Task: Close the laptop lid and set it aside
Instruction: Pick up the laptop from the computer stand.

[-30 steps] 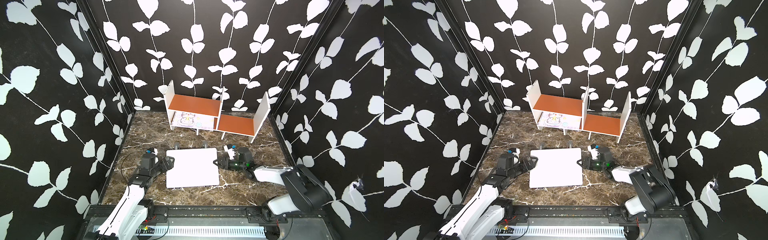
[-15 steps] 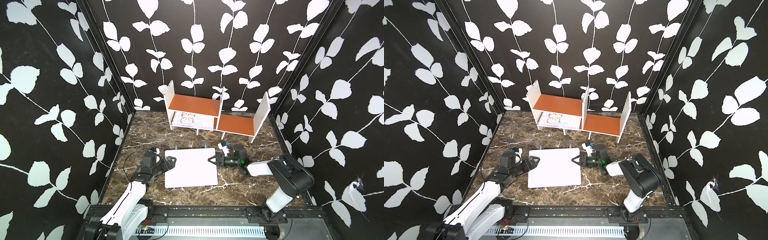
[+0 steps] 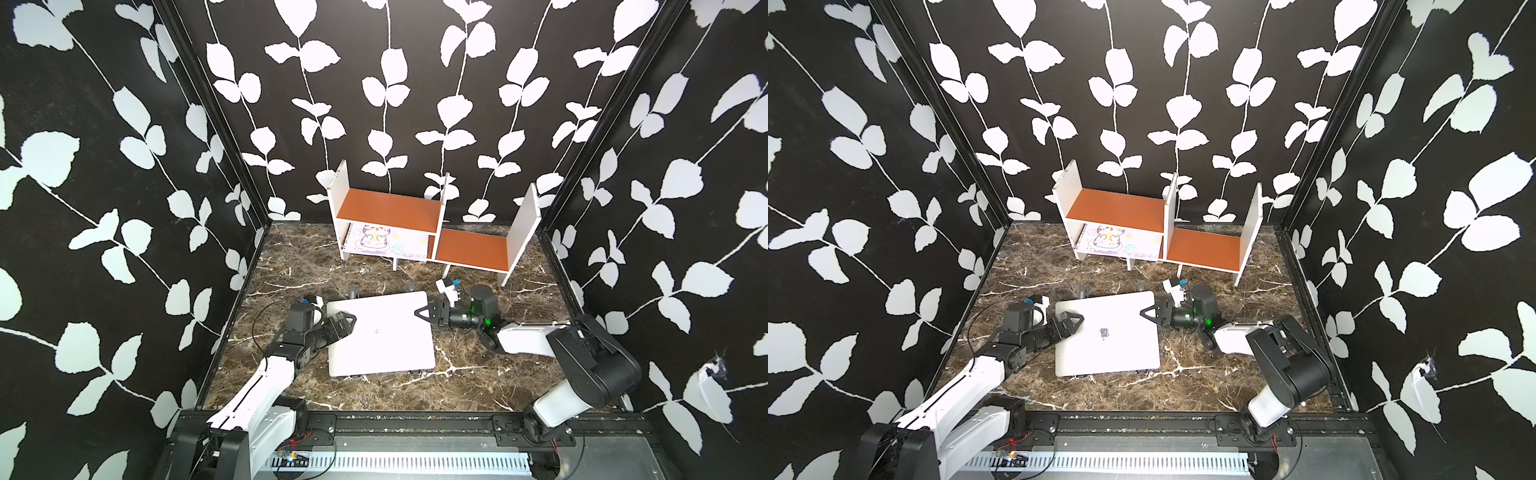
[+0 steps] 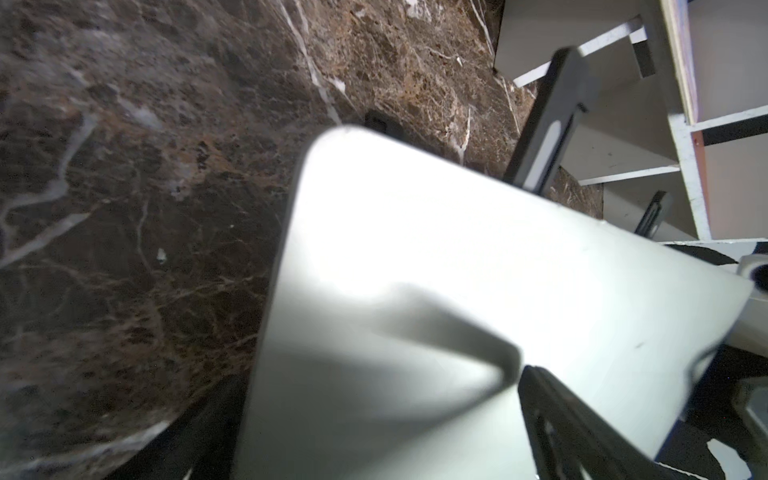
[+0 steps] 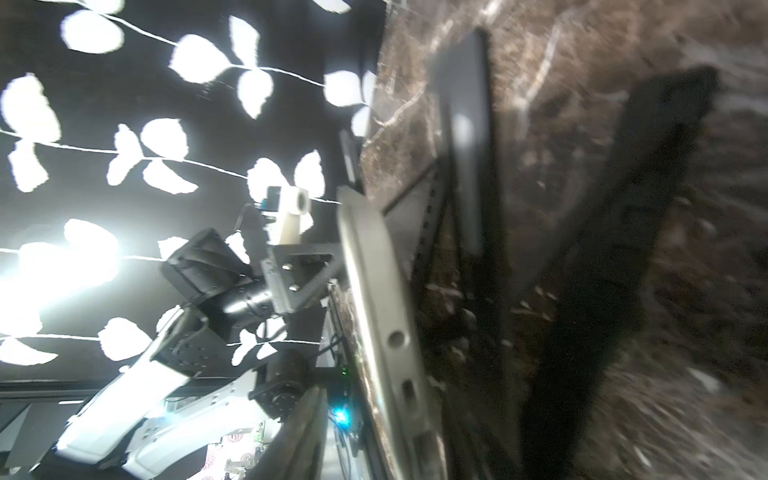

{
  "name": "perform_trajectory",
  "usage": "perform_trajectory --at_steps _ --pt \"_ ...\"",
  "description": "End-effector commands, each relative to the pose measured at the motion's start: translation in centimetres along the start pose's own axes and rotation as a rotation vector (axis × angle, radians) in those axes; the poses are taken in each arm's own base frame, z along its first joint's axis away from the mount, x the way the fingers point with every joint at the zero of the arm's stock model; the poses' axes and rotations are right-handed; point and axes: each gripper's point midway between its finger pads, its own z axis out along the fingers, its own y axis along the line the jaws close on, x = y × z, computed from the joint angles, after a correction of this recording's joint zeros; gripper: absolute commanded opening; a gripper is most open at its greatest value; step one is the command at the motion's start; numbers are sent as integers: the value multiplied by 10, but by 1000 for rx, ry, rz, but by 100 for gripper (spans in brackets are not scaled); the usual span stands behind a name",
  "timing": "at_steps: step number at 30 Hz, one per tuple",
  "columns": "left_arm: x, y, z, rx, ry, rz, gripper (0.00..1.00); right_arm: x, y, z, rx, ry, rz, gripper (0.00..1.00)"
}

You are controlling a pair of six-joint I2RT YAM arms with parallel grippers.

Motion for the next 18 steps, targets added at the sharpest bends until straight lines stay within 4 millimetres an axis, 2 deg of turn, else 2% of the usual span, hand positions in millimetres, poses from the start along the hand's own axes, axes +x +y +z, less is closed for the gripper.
perform_trajectory --at_steps 1,6,11,16,18 --pt "-10 -27 -4 125 -28 21 98 -12 56 0 -130 2 -105 47" --pt "-15 -38 -7 174 -44 24 97 -13 76 3 -167 22 -109 45" --pt "-17 -41 -8 182 -47 29 98 -6 69 11 -103 76 -87 33" --pt "-18 -41 -10 181 -53 34 97 -3 71 14 -71 96 -93 25" --pt "-19 -42 -12 177 -59 38 97 -5 73 13 -68 90 -91 18"
